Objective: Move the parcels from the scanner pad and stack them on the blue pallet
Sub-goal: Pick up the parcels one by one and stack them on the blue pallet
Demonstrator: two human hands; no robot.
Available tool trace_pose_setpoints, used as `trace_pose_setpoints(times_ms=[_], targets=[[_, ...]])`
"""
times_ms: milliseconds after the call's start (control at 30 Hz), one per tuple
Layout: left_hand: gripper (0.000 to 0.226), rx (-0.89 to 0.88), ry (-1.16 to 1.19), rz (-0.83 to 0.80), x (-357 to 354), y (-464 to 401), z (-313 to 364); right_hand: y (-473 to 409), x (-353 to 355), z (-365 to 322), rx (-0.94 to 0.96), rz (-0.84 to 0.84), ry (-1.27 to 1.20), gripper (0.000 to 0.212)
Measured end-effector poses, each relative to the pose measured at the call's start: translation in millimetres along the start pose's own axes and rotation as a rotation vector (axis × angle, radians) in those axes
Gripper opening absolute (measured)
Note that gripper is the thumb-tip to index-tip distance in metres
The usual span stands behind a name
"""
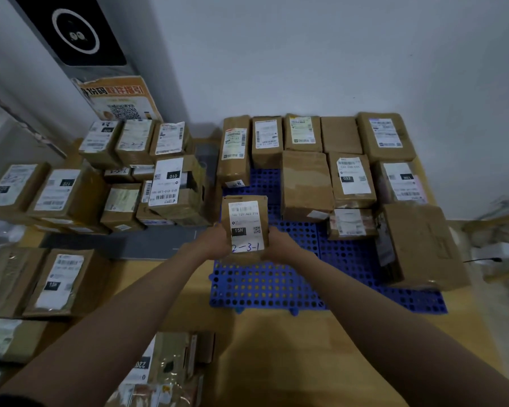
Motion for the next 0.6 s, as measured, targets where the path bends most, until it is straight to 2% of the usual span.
trace_pose_setpoints(times_ms=[233, 600], targets=[[0.083, 0.266, -0.013, 0.095, 26, -39, -27, -50, 16, -25, -0.019, -0.005, -0.008, 0.063], [0.09, 0.351, -0.027, 0.073, 35, -67, -44, -88, 19, -37, -0.038, 0.016, -0.005, 0.046]])
Point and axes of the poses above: each hand's wrist, its own y-axis away from the middle knuckle, its own x-axis out of the back of the hand, z = x × y, the point moved 10 cm from there along -y, towards the middle knuckle, and after that the axes turned 8 degrees about -x, right-handed, at the moved point
